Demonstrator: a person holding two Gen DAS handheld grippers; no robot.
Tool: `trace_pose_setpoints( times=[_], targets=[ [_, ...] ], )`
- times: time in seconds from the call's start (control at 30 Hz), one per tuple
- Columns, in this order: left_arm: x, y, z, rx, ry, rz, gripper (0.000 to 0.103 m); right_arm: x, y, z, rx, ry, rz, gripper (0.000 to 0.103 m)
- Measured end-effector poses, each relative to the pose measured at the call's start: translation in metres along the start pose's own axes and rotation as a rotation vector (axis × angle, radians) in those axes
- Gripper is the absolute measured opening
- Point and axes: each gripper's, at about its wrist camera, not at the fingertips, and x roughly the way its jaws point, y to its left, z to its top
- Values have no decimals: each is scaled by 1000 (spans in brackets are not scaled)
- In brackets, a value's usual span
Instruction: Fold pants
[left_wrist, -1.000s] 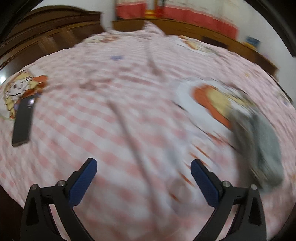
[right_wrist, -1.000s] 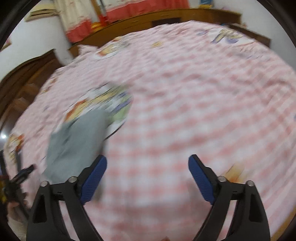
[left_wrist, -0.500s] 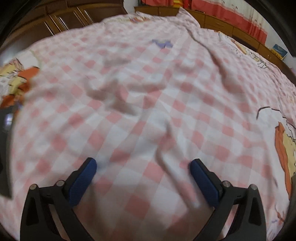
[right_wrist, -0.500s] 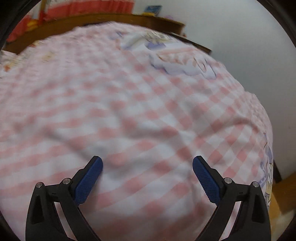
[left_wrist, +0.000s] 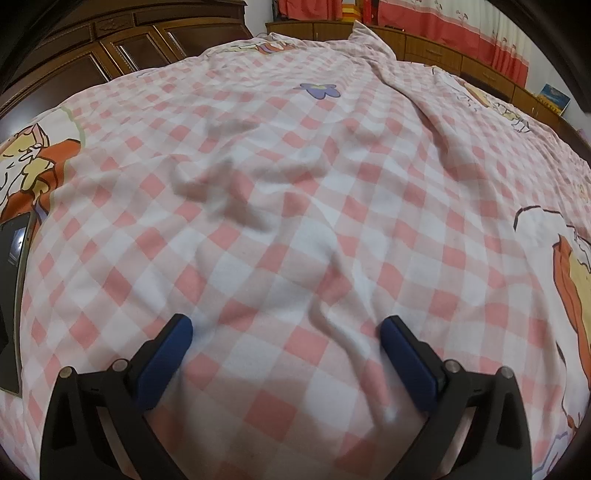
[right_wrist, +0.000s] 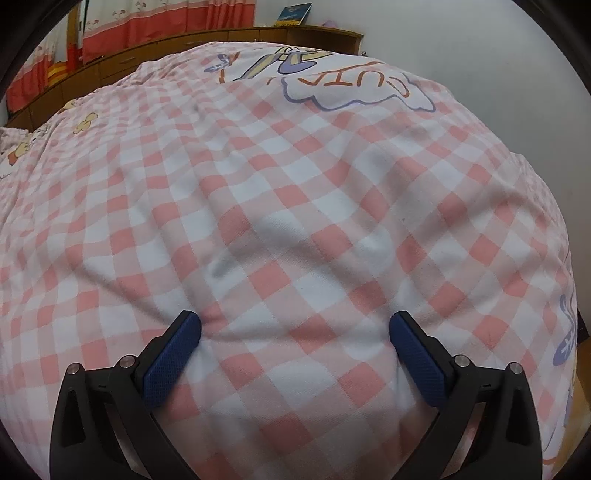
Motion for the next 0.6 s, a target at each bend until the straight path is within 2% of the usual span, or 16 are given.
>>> trace_pose_setpoints(
  times=[0.6],
  targets=[
    [0,0,1,2,5,2,103,-1,-1,-3,-5,2,-7,103]
  ],
)
